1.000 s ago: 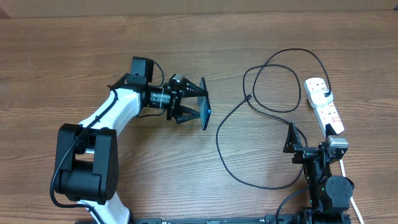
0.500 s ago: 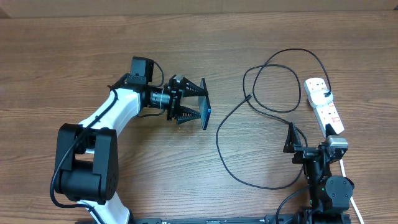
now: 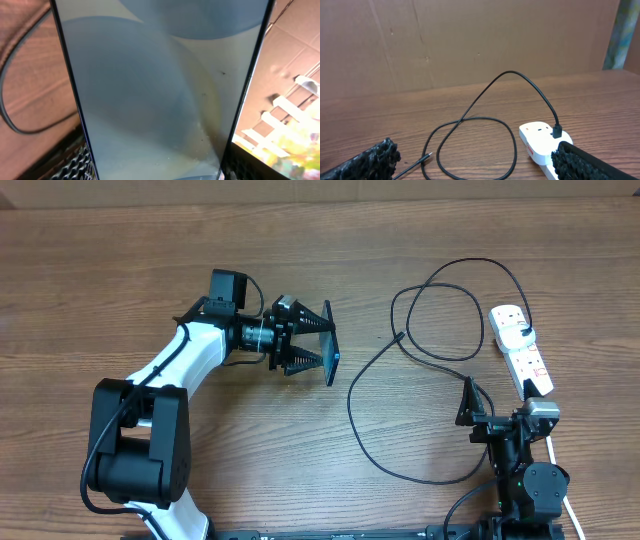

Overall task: Plug charger to phone and switch on socket
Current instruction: 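Lift the phone with the left gripper and tilt it upright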

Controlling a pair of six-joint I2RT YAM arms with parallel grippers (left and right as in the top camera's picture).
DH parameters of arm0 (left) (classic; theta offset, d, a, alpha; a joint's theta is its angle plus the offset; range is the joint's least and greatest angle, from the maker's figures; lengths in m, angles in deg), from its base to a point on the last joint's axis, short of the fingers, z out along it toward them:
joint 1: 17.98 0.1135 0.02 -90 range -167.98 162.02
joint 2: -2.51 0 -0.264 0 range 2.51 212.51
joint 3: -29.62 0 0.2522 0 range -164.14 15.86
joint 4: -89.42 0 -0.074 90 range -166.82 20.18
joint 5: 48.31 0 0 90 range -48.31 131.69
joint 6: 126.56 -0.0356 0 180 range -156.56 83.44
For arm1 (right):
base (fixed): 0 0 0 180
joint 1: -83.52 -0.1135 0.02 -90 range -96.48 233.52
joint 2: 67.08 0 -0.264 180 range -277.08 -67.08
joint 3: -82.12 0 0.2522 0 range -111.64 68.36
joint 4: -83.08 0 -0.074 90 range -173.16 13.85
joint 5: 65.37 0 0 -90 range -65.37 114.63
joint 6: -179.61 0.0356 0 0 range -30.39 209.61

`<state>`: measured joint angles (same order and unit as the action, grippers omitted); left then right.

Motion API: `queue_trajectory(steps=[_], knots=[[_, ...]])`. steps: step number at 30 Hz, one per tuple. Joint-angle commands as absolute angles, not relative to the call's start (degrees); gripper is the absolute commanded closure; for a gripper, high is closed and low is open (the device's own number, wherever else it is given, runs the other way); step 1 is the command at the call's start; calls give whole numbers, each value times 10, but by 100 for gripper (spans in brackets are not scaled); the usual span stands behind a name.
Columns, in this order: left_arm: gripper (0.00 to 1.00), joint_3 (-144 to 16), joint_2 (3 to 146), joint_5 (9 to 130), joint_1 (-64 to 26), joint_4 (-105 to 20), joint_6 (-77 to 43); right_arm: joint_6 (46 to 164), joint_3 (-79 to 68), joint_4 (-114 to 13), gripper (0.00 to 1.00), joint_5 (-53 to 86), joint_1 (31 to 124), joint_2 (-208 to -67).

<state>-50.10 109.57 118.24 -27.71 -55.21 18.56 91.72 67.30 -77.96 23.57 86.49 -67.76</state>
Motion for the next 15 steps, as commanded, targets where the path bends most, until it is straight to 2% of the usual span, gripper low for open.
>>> queue_trajectory(steps=[1,15], knots=[[42,-515,1101,1156,-276,-567,172,915,679,-783,0,237,863,-674],[50,-516,1101,1055,-276,-600,72,915,679,-783,0,237,863,-674]])
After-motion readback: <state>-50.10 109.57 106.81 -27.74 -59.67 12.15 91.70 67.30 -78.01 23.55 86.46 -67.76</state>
